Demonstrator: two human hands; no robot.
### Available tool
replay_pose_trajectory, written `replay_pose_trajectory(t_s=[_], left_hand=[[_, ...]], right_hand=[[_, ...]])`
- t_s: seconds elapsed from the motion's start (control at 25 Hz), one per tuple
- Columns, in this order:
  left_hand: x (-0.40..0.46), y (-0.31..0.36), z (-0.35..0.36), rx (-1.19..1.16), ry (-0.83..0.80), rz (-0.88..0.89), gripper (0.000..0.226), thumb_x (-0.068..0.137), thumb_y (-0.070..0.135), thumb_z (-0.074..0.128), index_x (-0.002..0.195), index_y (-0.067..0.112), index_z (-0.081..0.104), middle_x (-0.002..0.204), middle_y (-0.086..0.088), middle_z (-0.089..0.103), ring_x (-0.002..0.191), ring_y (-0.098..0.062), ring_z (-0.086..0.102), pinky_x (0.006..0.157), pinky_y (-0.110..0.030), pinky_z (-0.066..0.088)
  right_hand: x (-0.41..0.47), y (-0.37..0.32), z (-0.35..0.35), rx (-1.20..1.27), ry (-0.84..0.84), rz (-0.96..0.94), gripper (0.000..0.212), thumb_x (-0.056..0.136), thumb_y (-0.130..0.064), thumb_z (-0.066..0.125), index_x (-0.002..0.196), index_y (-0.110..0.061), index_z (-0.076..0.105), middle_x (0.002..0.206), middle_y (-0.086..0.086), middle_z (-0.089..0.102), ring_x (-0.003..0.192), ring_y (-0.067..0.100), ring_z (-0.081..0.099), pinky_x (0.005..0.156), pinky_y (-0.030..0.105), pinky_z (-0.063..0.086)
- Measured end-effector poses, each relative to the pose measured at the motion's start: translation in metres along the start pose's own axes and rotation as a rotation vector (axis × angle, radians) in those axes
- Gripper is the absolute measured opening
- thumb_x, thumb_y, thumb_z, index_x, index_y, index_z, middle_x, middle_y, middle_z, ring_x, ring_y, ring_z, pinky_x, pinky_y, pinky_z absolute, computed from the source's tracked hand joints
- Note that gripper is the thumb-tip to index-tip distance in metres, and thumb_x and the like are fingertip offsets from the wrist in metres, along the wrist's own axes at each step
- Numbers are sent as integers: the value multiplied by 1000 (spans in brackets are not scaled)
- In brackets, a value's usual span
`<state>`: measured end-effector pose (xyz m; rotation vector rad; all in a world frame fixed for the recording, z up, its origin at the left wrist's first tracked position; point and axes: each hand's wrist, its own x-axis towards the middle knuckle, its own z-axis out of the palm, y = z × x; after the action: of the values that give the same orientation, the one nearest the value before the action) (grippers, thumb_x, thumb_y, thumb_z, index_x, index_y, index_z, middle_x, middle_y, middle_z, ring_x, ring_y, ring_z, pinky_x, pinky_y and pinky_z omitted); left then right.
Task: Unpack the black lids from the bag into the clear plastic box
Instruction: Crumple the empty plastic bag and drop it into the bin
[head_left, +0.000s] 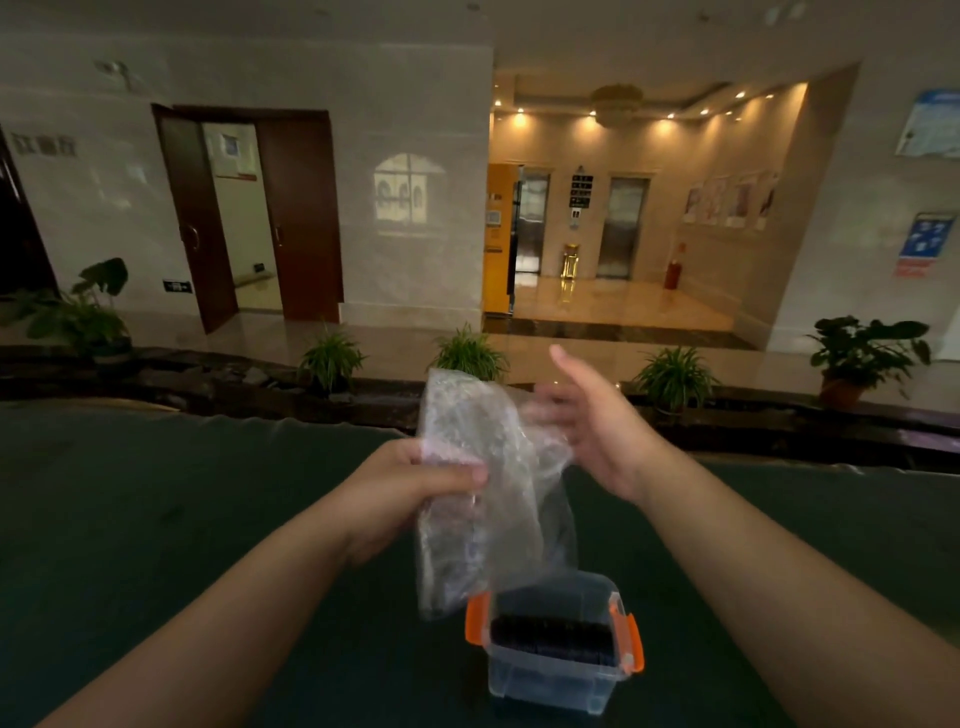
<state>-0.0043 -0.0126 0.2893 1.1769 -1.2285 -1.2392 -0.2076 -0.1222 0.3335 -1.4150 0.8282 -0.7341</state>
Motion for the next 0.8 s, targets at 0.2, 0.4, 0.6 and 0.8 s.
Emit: replay_pose_trajectory(t_s=[0.2, 0.4, 0.6, 0.8], left_hand=[[12, 1, -1, -20, 145, -30, 34, 76, 18, 85, 107, 9, 75, 106, -14, 77, 98, -31, 74, 77, -41, 61], [23, 9, 0, 150, 179, 20, 26, 75, 16, 86, 100, 13, 79, 100, -7, 79, 93, -23, 76, 78, -37, 59], [29, 29, -12, 163, 142, 17, 30, 77, 19, 84, 105, 12, 76, 104, -8, 78, 96, -26, 75, 82, -42, 58], [28, 50, -28, 148, 52, 25, 26, 83, 23, 76, 106, 13, 75, 111, -13, 76, 102, -30, 73, 77, -39, 62]], right_hand=[[-9, 47, -1, 365, -463, 233, 106, 68, -89, 60, 137, -10, 62, 140, 24, 58, 131, 41, 54, 116, 60, 28], [-11, 35, 8, -49, -294, 54, 77, 69, -69, 78, 134, -31, 62, 124, 1, 73, 119, 23, 66, 109, 56, 40], [-7, 18, -5, -81, -120, 1, 21, 91, -18, 71, 111, -12, 75, 108, 8, 78, 100, 24, 75, 93, 44, 56], [-2, 6, -20, 21, -147, -47, 14, 94, -15, 69, 106, -12, 76, 113, 13, 76, 105, 29, 73, 84, 43, 60]])
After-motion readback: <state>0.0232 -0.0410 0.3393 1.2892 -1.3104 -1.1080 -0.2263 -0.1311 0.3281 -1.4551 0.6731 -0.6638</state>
